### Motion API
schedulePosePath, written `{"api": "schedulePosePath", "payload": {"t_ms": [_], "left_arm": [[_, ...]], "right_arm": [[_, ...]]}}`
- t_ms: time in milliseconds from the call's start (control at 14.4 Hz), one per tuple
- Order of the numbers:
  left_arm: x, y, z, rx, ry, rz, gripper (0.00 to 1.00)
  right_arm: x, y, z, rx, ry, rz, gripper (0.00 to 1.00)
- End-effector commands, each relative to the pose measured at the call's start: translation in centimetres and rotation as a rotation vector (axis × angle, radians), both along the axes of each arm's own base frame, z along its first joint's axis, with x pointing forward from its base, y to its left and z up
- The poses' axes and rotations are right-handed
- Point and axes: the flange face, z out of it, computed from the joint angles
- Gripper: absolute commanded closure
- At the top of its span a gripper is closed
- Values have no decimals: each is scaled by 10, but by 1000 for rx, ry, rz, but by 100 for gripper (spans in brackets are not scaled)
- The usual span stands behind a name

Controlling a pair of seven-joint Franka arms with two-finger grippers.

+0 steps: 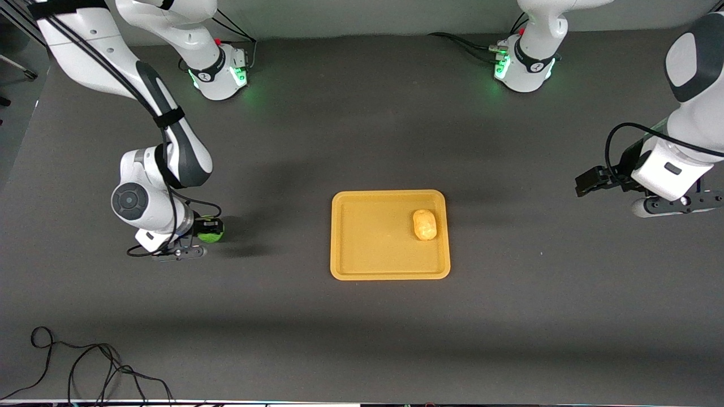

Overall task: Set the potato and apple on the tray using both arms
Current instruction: 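Open the left gripper and withdraw it while the right gripper lifts the apple, then carry the green apple onto the tray beside the potato with the right gripper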

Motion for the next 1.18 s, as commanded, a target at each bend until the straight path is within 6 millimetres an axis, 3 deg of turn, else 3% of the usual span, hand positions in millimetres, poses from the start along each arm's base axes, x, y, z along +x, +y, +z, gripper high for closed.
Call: {"api": "schedulePosePath", "payload": {"t_ms": [0,139,278,556,694,903,972,1111], "left_arm": [[-12,7,7,3,-2,-15,0],[-14,10,9,3,-3,-38,0],[-17,27,10,6,10,-46,0],[-22,33,5,6,21,-74,0],[-28,43,-1,9,25,-90,0],[-32,53,1,11,5,-88,0],[-31,53,3,12,-6,-87,0],[-33,51,6,16,-25,-88,0]], "right_arm": [[4,94,47,38,-21,-100,80],[4,148,55,87,-32,-140,80],[16,197,50,158,-26,-194,80],[29,312,35,289,-26,-316,80],[31,340,18,296,-55,-363,80],[8,379,-29,279,-119,-400,80],[0,389,-39,263,-138,-404,80],[-2,390,-41,249,-155,-404,78]]}}
